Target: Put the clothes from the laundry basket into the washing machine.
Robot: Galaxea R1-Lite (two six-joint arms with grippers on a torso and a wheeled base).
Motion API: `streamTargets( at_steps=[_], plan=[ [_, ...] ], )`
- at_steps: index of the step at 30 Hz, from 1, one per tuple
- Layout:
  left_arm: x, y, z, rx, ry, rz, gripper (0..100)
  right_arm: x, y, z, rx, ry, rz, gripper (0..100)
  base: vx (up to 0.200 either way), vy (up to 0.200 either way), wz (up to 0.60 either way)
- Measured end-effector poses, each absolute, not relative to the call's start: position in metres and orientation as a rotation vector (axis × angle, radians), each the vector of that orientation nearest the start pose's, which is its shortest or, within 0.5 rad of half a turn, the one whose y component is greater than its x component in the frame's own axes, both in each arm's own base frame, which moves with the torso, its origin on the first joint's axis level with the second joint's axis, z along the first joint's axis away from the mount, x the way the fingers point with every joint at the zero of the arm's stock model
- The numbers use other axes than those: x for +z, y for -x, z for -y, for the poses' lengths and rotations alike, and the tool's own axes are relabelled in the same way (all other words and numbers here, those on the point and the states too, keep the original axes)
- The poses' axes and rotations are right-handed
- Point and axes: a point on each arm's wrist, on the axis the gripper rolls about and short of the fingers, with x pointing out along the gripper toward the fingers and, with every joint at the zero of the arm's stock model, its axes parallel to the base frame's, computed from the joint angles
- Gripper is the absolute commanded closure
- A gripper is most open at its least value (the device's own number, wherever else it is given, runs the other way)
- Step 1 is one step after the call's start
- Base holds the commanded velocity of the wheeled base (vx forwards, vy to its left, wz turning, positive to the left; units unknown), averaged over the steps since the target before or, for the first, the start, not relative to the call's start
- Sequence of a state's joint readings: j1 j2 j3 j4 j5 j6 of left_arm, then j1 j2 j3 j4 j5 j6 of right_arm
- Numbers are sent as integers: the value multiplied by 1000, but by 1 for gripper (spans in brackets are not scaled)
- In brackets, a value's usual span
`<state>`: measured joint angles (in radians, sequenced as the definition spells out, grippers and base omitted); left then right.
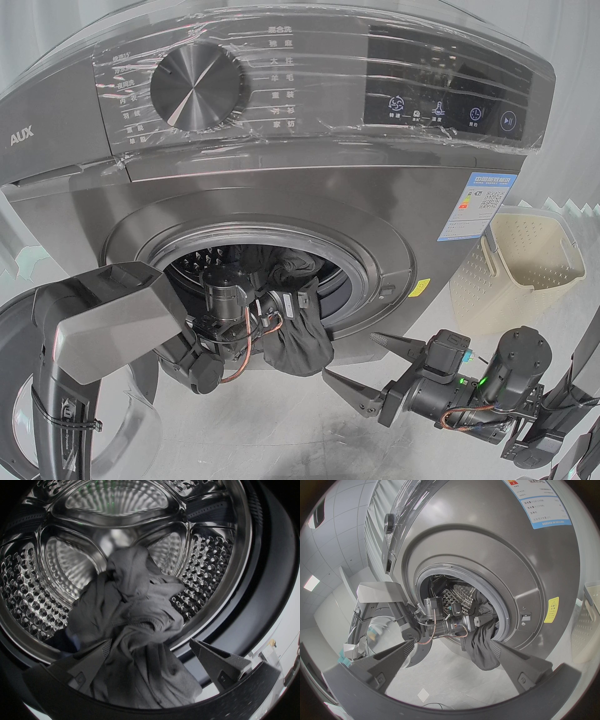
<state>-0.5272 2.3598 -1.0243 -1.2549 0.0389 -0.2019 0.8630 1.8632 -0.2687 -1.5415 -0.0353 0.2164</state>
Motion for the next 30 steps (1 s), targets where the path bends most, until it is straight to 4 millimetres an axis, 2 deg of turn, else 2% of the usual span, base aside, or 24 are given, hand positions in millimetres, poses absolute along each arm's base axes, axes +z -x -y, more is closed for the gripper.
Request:
streamTargets(
  at_steps=[14, 15, 22, 30],
  plan=[
    [25, -368, 216, -505, 102, -179, 0, 107, -172, -197, 812, -184, -130, 0, 0, 0, 0],
    [24, -369, 216, -504, 102, -180, 100, 107, -172, -197, 812, -184, -130, 0, 0, 0, 0],
    [19, -370, 216, -506, 107, -185, 100, 108, -172, -198, 815, -185, -127, 0, 0, 0, 0],
    [38, -389, 214, -471, 143, -93, 100, 108, -172, -198, 816, -188, -125, 0, 0, 0, 0]
  ],
)
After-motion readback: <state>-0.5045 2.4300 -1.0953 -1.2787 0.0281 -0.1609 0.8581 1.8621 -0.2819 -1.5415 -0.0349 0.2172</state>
